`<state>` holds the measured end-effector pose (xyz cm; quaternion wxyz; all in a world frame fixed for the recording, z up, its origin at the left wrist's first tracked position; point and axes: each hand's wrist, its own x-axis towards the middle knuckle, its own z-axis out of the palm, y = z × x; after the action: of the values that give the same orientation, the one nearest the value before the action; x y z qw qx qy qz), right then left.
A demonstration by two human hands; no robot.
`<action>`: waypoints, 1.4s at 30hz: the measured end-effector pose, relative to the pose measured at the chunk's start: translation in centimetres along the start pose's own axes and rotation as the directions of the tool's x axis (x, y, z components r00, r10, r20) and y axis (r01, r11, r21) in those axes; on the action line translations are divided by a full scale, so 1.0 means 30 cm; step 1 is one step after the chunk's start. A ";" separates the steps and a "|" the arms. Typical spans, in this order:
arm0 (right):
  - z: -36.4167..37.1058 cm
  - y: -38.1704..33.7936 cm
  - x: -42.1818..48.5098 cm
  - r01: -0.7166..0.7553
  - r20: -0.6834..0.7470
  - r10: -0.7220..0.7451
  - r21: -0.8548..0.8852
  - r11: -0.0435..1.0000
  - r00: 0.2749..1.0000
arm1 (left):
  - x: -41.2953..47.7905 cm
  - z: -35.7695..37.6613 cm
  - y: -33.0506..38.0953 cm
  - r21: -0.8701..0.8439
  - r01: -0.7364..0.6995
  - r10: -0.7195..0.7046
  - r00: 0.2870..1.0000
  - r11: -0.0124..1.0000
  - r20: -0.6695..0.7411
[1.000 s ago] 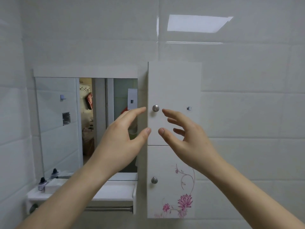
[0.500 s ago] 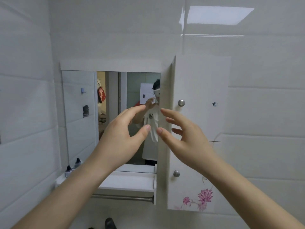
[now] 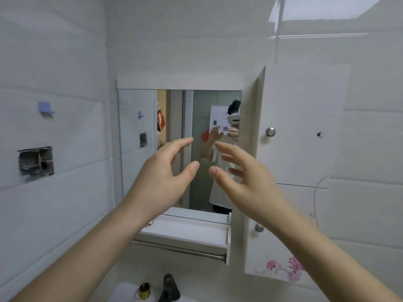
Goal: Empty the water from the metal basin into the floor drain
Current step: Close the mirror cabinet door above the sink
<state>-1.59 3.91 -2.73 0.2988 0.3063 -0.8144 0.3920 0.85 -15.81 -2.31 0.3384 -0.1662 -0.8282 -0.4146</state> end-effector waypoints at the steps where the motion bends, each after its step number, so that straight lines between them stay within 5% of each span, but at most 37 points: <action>1: 0.002 0.008 0.000 0.008 0.006 -0.008 0.014 1.000 1.000 | -0.002 0.000 0.003 0.008 0.005 -0.005 1.000 1.000 -0.006; 13: 0.075 0.048 0.029 0.026 0.033 -0.030 0.111 0.993 0.999 | -0.034 -0.042 -0.011 0.148 0.072 -0.065 0.997 0.986 -0.052; 42: 0.562 -0.152 0.108 -0.174 0.016 0.175 -0.047 0.984 0.984 | 0.026 -0.305 -0.563 0.018 -0.011 0.009 0.993 1.000 0.121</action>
<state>-4.45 -13.10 -6.97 0.2620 0.2308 -0.8497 0.3952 -5.24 -33.26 -7.56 0.2913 -0.1918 -0.8502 -0.3944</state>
